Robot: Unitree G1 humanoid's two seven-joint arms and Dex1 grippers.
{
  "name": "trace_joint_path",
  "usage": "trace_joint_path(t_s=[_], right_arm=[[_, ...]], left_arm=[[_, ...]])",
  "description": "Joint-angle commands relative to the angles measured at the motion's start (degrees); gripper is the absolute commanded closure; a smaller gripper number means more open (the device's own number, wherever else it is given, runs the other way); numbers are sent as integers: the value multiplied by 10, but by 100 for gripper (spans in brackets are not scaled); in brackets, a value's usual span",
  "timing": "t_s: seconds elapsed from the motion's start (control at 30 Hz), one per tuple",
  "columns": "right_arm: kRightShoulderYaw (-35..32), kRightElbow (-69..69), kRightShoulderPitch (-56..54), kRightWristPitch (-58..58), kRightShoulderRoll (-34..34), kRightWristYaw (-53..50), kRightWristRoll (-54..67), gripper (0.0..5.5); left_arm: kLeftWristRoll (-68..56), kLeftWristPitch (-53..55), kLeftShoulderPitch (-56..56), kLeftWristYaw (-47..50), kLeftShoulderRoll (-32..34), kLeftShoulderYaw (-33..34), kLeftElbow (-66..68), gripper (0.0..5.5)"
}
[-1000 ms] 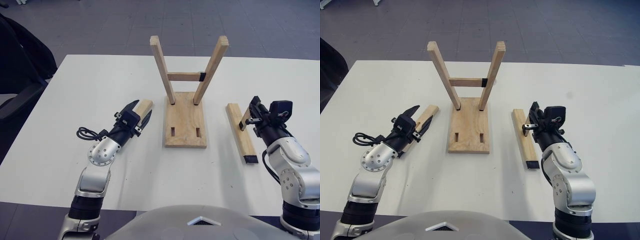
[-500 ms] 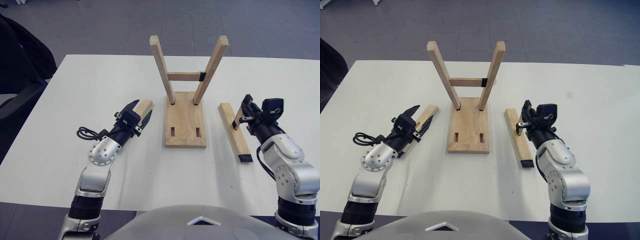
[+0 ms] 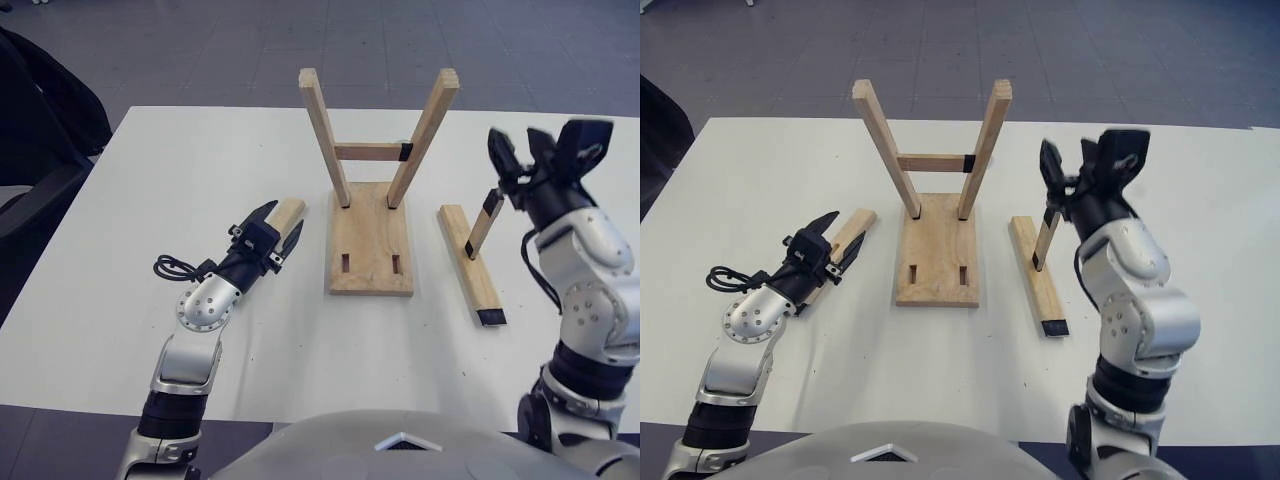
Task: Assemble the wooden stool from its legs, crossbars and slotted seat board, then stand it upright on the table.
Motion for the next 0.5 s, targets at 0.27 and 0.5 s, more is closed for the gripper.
trace_joint_path(t_s=[0.27, 0.5], right_arm=[[-2, 147, -62, 19, 29, -32, -21, 253], [-15, 54, -162, 8, 21, -50, -7, 253]], left_arm=[[-4, 0, -1, -1, -4, 2, 6, 281], [-4, -1, 4, -3, -3, 1, 3, 281]])
